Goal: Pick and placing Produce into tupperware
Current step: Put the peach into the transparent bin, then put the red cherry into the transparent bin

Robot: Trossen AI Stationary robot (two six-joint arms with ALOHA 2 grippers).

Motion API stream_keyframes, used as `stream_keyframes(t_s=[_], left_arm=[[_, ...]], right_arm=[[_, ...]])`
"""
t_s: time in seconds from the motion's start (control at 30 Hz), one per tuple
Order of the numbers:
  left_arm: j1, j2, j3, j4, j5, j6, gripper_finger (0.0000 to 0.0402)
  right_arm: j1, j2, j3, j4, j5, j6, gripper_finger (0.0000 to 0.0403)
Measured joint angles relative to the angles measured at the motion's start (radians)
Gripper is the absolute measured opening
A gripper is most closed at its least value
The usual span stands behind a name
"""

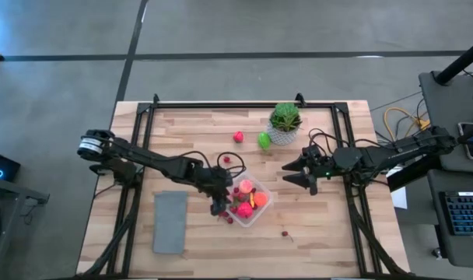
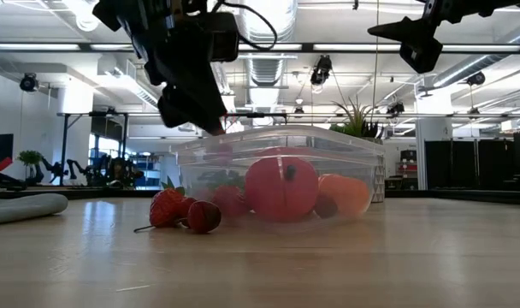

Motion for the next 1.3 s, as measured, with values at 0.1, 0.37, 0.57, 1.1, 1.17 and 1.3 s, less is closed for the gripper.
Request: stream_keyframes(t_s=[0.1,0.37,0.57,1.1,1.17,1.3], left_arm=[[0.000,0.003,-0.002,-0.001,-0.001,-0.013,0.0188],[0.000,-0.011,0.026,-0.003,0.000,-0.014,0.0236],[-0.001,-0.077,0.065,0.002,0.001,-0.016,0.0237],[-0.002,-0.237,0.067,0.016,-0.005,-0.119,0.0238],[-0.002,-0.244,0.067,0.016,-0.005,-0.115,0.0238],[-0.002,-0.250,0.067,0.012,-0.006,-0.039,0.0238]], right_arm=[[0.000,0.001,0.000,-0.001,0.000,0.000,0.0248],[0.000,0.001,0.000,0.008,0.000,0.066,0.0245],[0.000,0.001,0.000,-0.002,-0.008,0.292,0.0249],[0.087,0.002,0.000,0.104,-0.114,0.427,0.0244],[0.106,0.007,0.002,0.076,-0.161,0.469,0.0244],[0.182,0.050,0.017,-0.178,-0.125,0.622,0.0238]])
